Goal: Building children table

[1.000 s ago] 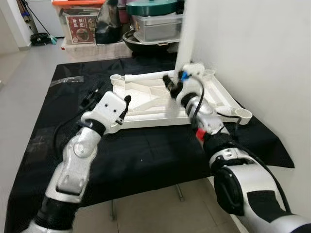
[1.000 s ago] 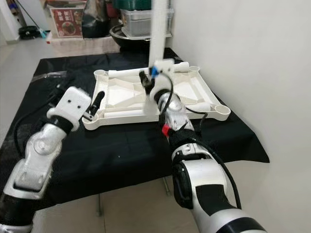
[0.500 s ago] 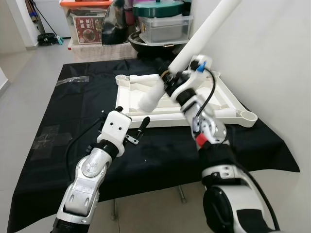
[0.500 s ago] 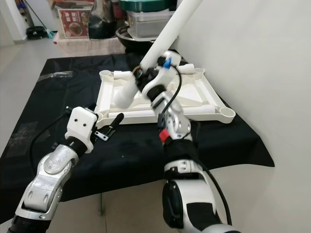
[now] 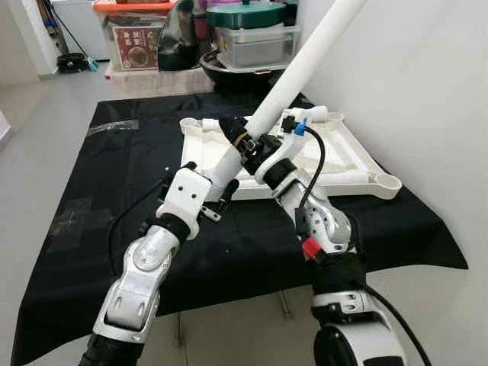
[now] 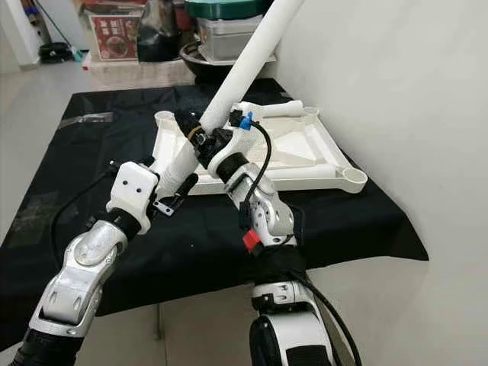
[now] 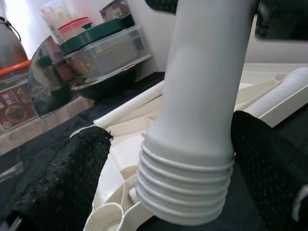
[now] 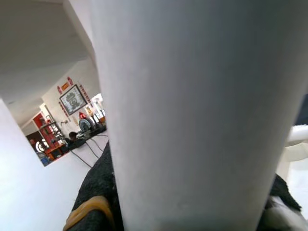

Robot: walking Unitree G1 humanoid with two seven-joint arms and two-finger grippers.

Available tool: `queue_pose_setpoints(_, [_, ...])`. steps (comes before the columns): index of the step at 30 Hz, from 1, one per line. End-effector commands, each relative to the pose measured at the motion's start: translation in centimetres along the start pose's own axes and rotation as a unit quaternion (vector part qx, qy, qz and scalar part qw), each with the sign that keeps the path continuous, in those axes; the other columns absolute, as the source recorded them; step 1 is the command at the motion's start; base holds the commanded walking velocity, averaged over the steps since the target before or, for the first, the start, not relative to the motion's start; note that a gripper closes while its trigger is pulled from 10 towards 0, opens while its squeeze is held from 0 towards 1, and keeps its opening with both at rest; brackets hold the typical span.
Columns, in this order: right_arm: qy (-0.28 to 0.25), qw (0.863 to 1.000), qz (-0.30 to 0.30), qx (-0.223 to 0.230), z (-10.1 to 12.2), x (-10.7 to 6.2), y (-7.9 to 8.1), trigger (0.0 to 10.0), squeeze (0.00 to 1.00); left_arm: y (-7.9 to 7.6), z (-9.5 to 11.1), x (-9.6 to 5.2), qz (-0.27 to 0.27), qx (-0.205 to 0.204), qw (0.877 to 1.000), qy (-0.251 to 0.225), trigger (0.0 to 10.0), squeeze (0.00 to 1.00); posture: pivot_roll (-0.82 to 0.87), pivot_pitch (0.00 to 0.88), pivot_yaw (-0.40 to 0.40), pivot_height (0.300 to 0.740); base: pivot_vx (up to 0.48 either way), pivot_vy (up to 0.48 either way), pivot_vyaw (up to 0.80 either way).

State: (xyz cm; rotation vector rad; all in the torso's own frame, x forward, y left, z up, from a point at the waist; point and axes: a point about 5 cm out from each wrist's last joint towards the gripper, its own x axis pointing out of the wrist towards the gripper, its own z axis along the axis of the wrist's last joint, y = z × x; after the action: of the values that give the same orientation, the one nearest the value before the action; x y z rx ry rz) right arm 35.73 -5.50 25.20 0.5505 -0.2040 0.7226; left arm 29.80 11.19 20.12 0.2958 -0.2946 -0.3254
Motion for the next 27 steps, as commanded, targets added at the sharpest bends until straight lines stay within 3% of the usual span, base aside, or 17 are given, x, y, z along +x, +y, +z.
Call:
queue_pose_setpoints(1, [-0.002, 1.000, 0.009, 0.008, 0.0, -0.1, 0.5, 0.0, 0.00, 0.2, -0.2, 0.1, 0.005, 0.004, 1.000, 0.008, 10.0, 0.00, 0.03, 0.000, -0.014, 0.740, 0.000, 0.000, 0.00])
queue_pose_setpoints(13, [0.001, 0.999, 0.028, 0.035, -0.2, -0.8, 2.5, 0.0, 0.00, -0.4, -0.4, 0.2, 0.007, -0.008, 1.000, 0.016, 10.0, 0.00, 0.02, 0.000, -0.011, 0.740, 0.000, 0.000, 0.00])
queue_pose_setpoints(14, [0.000, 0.999, 0.030, 0.036, -0.2, -0.9, 2.6, 0.0, 0.00, -0.4, -0.4, 0.2, 0.006, -0.003, 1.000, 0.017, 7.3, 0.00, 0.02, 0.000, -0.013, 0.740, 0.000, 0.000, 0.00])
queue_pose_setpoints(15, [0.000, 0.999, 0.031, 0.037, -0.1, -0.9, 2.7, 0.0, 0.00, -0.4, -0.4, 0.3, 0.004, 0.001, 1.000, 0.017, 7.3, 0.00, 0.02, 0.000, -0.013, 0.740, 0.000, 0.000, 0.00])
queue_pose_setpoints(16, [0.000, 0.999, 0.034, 0.036, -0.1, -0.8, 2.8, 0.0, 0.00, -0.4, -0.4, 0.3, 0.004, 0.000, 1.000, 0.017, 10.0, 0.00, 0.02, 0.000, -0.013, 0.740, 0.000, 0.000, 0.00])
queue_pose_setpoints(22, [0.006, 0.999, 0.038, 0.038, -0.2, -1.1, 3.1, 0.0, 0.00, -0.4, -0.3, 0.4, 0.004, -0.001, 1.000, 0.016, 10.0, 0.00, 0.02, 0.000, -0.010, 0.740, 0.000, 0.000, 0.00])
queue_pose_setpoints(23, [0.009, 0.999, 0.036, 0.038, -0.5, -1.2, 3.1, 0.0, 0.00, -0.4, -0.3, 0.3, 0.005, 0.002, 1.000, 0.015, 0.0, 0.00, 0.02, 0.000, -0.009, 0.740, 0.000, 0.000, 0.00])
queue_pose_setpoints(27, [0.013, 0.999, 0.034, 0.041, -0.7, -1.4, 3.1, 0.0, 0.00, -0.6, -0.2, 0.2, 0.001, 0.009, 1.000, 0.008, 0.0, 0.00, 0.02, 0.000, -0.009, 0.740, 0.000, 0.000, 0.00])
